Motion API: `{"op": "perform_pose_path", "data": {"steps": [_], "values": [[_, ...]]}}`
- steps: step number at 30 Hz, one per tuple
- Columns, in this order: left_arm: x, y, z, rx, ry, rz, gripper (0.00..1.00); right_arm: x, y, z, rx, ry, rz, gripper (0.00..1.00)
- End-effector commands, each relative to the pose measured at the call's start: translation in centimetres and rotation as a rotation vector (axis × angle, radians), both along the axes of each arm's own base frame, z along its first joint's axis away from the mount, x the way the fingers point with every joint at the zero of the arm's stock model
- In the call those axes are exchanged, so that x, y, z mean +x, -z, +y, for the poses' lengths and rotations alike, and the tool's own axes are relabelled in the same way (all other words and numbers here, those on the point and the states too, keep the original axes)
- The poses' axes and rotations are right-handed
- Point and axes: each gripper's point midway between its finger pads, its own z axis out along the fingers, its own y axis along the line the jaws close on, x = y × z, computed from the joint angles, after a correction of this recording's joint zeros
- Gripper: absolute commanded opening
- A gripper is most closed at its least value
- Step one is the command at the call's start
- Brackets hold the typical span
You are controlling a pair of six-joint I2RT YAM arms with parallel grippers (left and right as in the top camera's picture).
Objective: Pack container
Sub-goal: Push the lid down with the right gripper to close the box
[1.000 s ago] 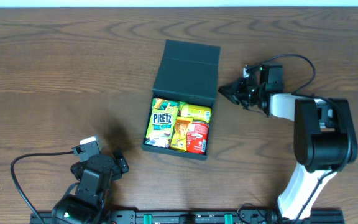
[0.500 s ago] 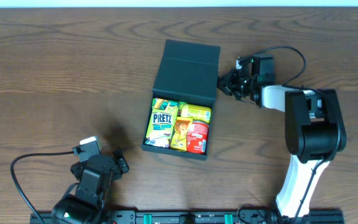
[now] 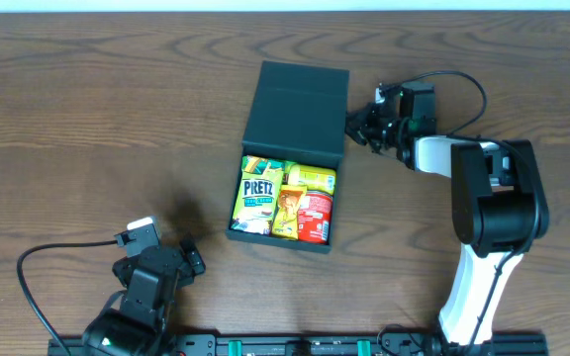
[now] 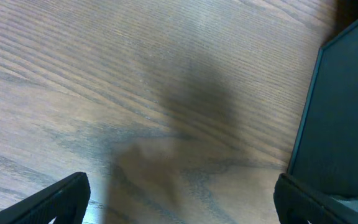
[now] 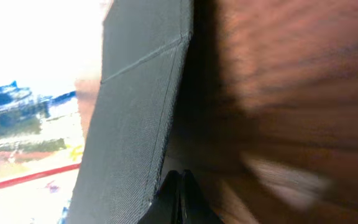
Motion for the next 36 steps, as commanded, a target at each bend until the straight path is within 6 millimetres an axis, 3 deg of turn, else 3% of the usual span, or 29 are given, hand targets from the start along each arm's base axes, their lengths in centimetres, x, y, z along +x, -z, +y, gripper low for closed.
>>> {"op": "perform_pose_path", "data": {"steps": [1, 23, 36], "values": [[0.0, -0.1, 0.4, 0.005, -0.022, -0.008, 0.95, -0.3, -0.9, 1.4, 0.088, -0.057, 0.002, 0.01], [0.0, -0.1, 0.4, 0.005, -0.022, -0.008, 0.95, -1.4, -8.4, 4.5, 0.199, -0.32, -0.35, 0.02], [0.0, -0.1, 0.4, 0.005, -0.022, -0.008, 0.95, -2.2, -14.6, 4.7, 0.193, -0.377, -0.516, 0.03]]}}
